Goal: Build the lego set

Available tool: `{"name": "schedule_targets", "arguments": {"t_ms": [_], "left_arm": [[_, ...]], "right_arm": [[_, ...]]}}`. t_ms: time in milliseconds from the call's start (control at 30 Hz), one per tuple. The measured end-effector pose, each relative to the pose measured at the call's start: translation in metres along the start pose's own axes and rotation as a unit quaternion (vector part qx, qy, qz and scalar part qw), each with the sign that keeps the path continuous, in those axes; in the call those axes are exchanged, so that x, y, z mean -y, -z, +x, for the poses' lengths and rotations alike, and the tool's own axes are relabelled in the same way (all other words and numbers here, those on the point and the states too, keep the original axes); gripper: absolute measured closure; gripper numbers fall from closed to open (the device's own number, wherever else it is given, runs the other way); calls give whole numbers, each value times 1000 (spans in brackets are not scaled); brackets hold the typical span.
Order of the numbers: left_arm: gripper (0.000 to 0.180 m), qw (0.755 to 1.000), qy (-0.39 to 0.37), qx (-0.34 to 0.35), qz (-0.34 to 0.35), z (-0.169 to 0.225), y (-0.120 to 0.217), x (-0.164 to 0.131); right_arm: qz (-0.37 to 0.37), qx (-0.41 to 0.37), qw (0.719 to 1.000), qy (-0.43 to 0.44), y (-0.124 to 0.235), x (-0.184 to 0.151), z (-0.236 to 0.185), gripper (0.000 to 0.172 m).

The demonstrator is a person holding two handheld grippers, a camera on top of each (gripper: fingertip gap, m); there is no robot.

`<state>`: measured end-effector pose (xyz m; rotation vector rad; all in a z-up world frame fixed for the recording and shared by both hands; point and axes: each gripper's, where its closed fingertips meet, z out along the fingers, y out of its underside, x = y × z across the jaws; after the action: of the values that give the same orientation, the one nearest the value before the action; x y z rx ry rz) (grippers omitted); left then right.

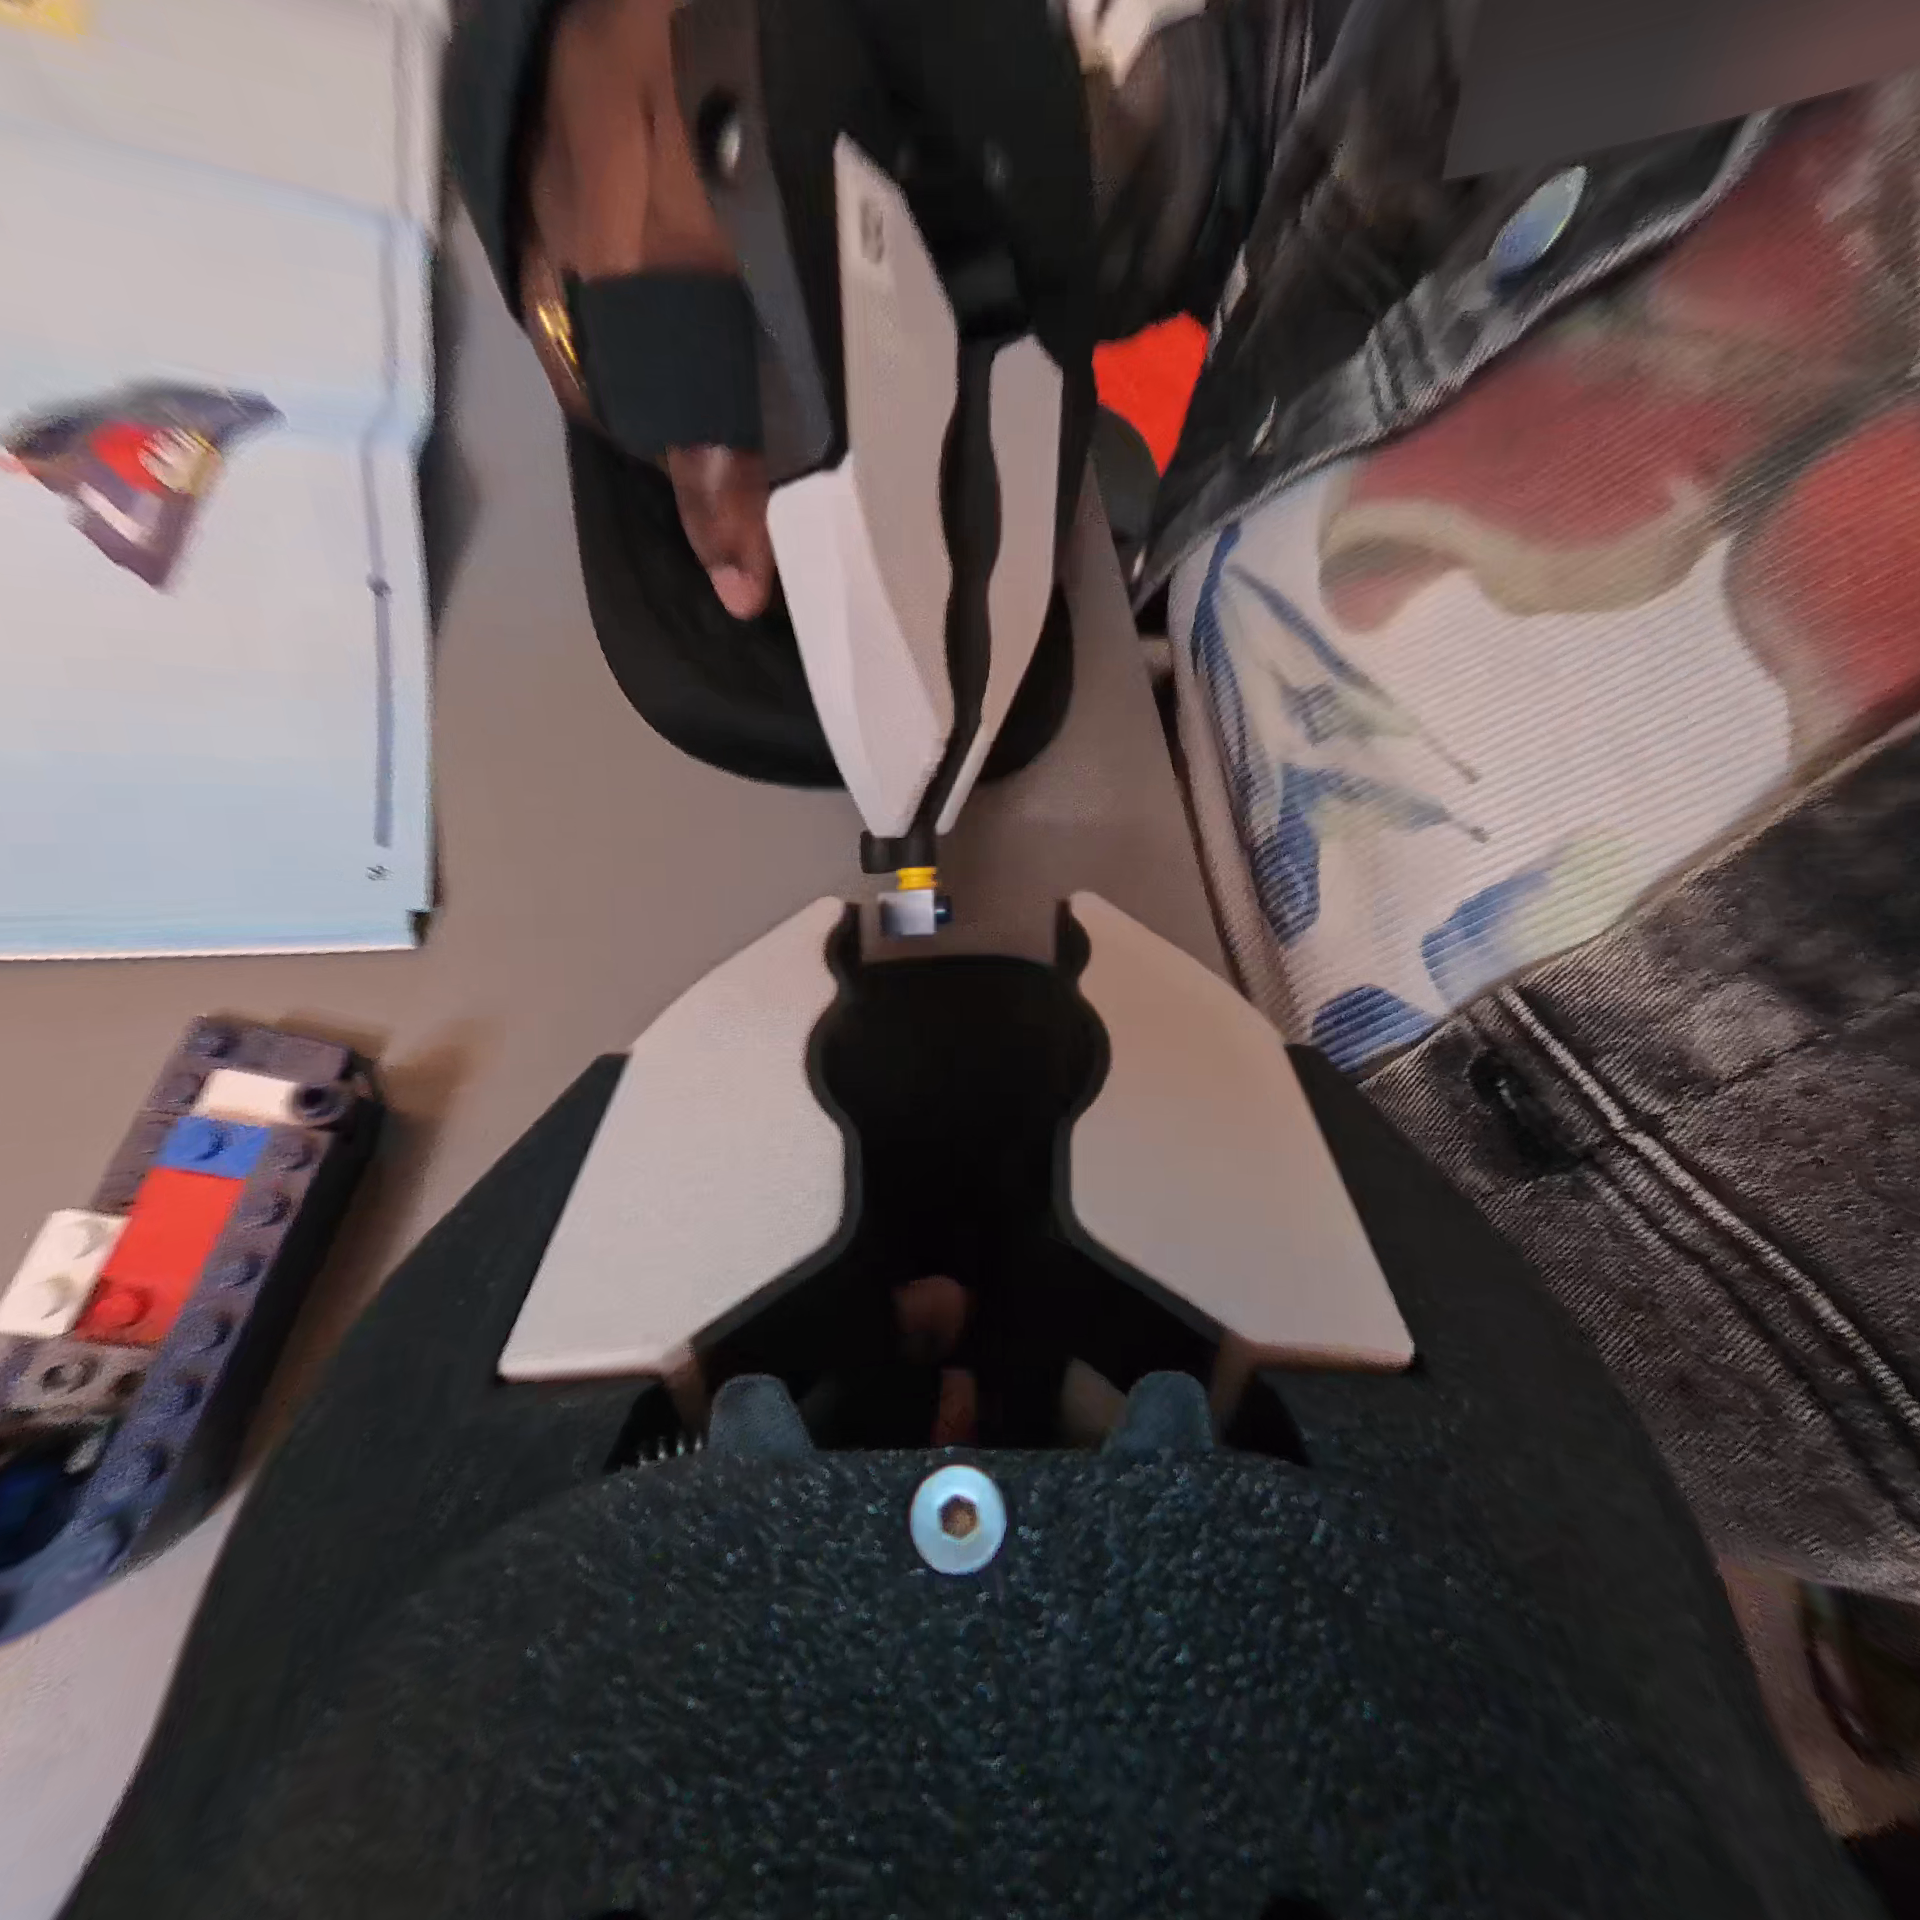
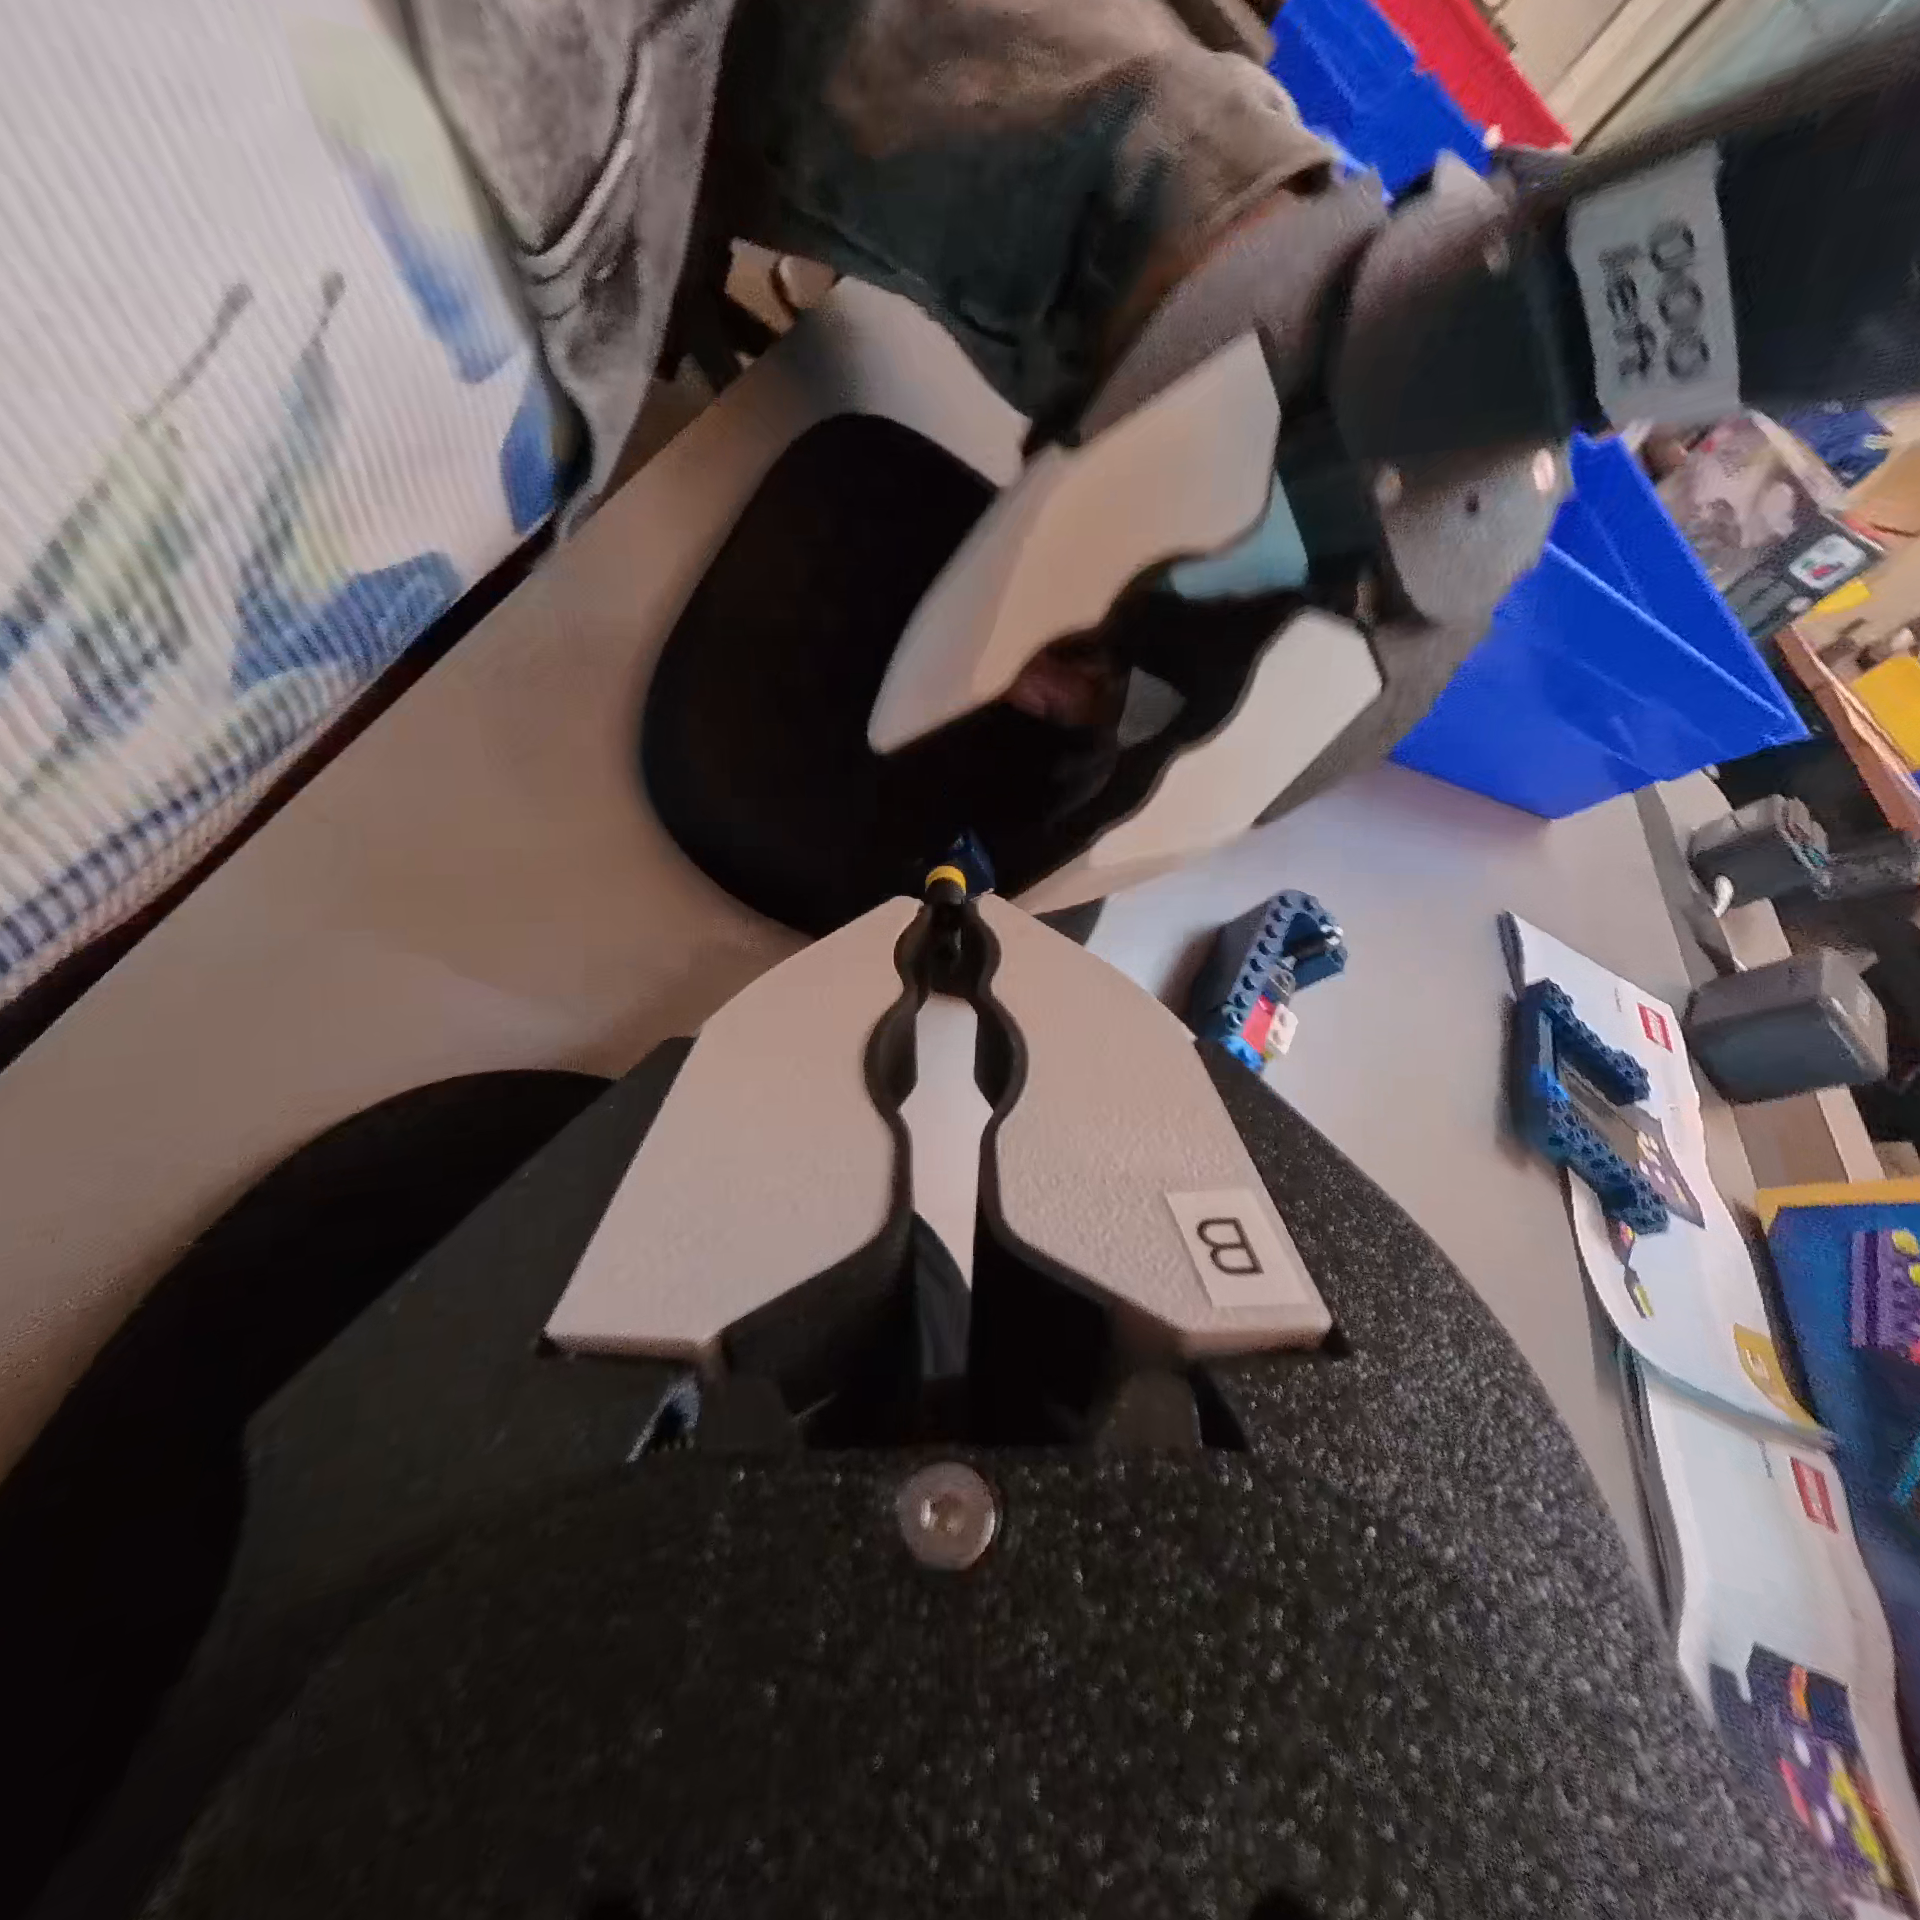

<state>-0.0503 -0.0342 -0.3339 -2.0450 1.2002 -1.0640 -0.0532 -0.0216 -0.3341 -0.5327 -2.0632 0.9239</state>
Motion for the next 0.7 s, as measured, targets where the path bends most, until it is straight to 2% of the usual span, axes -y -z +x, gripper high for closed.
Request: {"name": "schedule_targets", "arguments": {"t_ms": [33,100,167,233,300,367,433,600,700], "left_arm": [[133,1000,-9,21,19,-2,6,7],[102,993,-48,95,48,-12,20,20],[78,975,-113,177,78,-21,37,37],[49,939,-169,269,128,-32,57,61],[34,902,-215,321,193,-30,74,86],[34,873,-229,334,271,-22,87,108],[34,860,-227,336,310,-20,92,117],[42,847,-266,355,293,-29,81,111],[54,840,-272,338,325,-30,75,113]], "right_arm": [[6,-9,1000,-12,3,-1,5,166],[16,-27,999,-37,10,-2,14,166],[33,-38,997,-55,15,-1,20,167],[38,-45,996,-64,17,-1,24,167],[35,-50,996,-61,17,-2,23,167],[33,-53,996,-57,17,-2,23,167],[33,-53,996,-61,16,-2,24,167],[47,-60,993,-87,20,-3,31,167],[60,-69,990,-107,25,-2,37,167]]}}
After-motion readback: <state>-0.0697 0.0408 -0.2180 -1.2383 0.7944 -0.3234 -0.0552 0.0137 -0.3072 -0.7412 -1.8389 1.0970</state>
